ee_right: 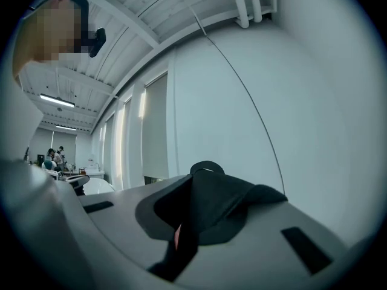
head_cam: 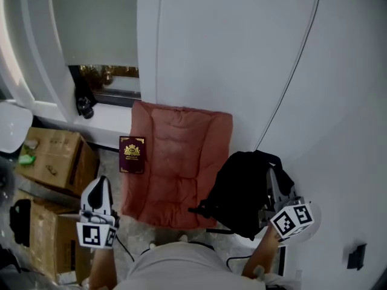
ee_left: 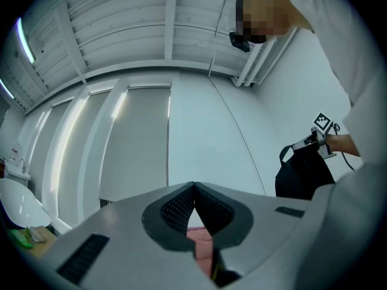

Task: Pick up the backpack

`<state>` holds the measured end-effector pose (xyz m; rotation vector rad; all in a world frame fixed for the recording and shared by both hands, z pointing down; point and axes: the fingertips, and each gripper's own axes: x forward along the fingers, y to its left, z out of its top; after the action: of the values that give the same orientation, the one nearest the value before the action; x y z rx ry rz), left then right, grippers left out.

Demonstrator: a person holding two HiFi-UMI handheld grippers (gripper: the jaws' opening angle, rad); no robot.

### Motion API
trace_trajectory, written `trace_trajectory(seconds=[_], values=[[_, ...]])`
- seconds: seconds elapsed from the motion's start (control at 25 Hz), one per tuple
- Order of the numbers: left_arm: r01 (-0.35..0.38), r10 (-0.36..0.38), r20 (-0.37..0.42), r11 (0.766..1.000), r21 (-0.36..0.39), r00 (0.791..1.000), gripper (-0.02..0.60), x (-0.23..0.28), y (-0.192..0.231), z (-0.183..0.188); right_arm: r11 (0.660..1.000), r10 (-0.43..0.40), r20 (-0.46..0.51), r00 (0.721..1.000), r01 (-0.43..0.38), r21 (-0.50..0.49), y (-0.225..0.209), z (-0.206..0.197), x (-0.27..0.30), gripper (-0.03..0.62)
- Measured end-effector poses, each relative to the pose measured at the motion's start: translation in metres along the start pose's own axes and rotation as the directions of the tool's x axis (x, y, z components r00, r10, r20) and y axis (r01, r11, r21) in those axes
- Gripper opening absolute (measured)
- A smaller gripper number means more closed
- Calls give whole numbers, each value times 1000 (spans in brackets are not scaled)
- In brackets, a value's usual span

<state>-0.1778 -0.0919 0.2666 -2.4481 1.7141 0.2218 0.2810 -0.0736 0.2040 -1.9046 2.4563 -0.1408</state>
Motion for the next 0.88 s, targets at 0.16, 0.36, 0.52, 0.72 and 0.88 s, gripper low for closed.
trace_trajectory(seconds=[0.16,0.36,0.52,0.72,0.88], values=[[-6,6,-1,1000,-8,1000,17,-5,3,-1,999,-35,-15,999,35,0,-2,-7,-12,32],[13,-13,-14,1000,-13,1000,17,-1,2,-5,997,-68,-21,997,69,27,-7,-12,-21,32],[31,-31,-16,999,-10,999,17,3,-4,-5,996,-77,-3,997,77,47,-9,-11,-26,32],[38,-38,-10,999,-3,999,17,1,-6,-1,995,-73,12,997,72,67,-8,-9,-26,32],[27,-27,-3,1000,1,1000,18,-5,-3,3,997,-53,12,999,52,60,0,-7,-21,32]])
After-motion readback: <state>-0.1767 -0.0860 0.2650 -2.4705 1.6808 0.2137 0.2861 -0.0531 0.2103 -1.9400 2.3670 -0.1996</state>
